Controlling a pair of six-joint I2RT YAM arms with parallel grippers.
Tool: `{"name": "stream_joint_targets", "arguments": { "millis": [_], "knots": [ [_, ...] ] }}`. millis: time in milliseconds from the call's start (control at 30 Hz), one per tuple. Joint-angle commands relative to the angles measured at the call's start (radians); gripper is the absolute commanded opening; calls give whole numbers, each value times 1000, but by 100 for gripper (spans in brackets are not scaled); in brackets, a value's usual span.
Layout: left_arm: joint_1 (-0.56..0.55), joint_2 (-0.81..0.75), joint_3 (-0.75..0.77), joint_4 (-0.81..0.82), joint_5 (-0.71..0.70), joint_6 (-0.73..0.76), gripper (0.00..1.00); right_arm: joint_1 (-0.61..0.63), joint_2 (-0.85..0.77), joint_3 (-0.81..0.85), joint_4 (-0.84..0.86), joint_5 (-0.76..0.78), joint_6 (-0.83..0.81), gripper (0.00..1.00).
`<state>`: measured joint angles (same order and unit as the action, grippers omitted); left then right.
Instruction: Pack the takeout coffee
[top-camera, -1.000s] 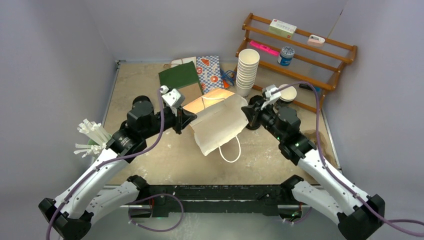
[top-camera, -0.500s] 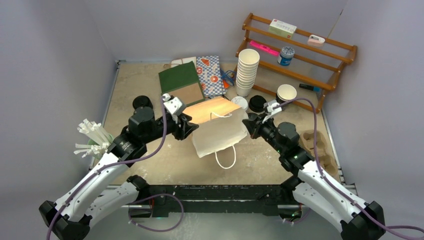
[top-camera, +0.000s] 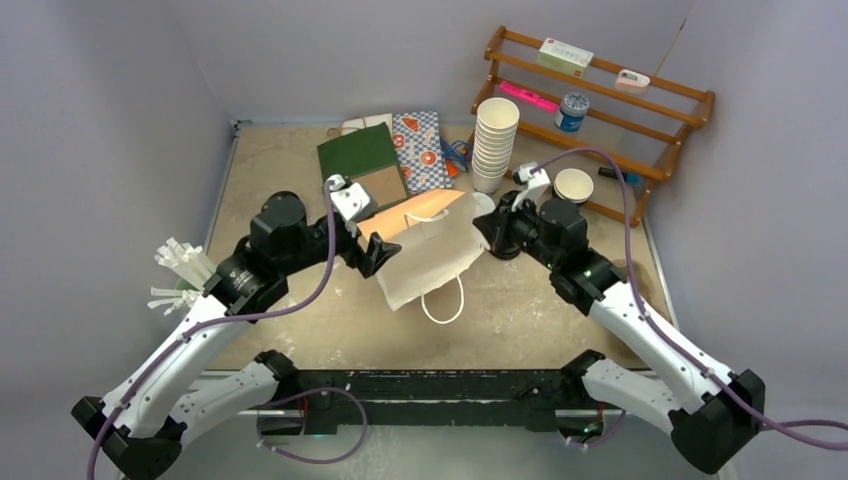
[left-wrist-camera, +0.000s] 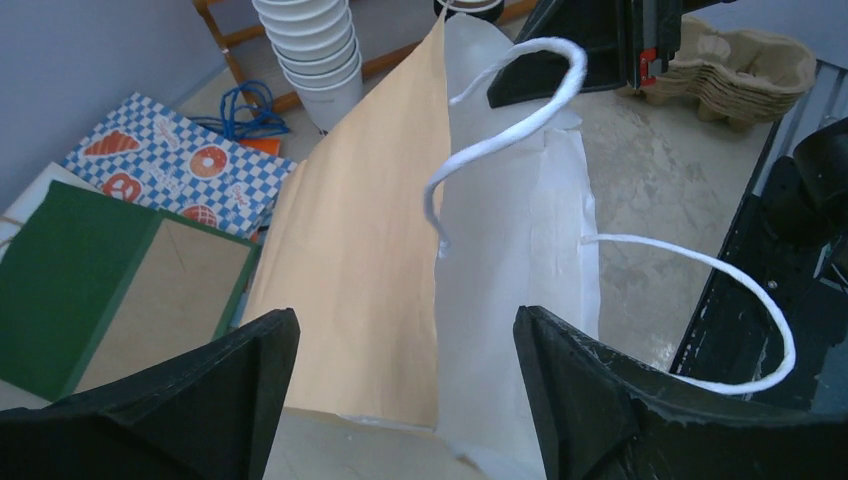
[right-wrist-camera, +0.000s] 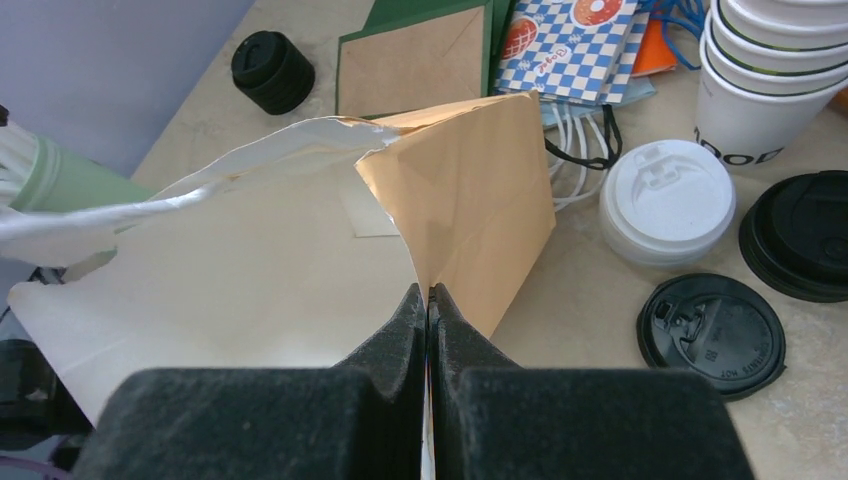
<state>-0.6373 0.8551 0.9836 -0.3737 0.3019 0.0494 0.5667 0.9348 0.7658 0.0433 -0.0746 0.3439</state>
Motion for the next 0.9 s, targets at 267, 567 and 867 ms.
{"name": "stream_joint_targets", "arguments": {
  "millis": [267,567,867],
  "knots": [
    [-5,164,249,-103,-52,83,79,4,115,285,-251,-62,87,0],
    [-5,257,296,-88,-30,74,70,4,164,360,-303,-59,101,0],
    [-6,241,306,-37,17,23,71,5,246,463,-355,-15,101,0]
  ]
}}
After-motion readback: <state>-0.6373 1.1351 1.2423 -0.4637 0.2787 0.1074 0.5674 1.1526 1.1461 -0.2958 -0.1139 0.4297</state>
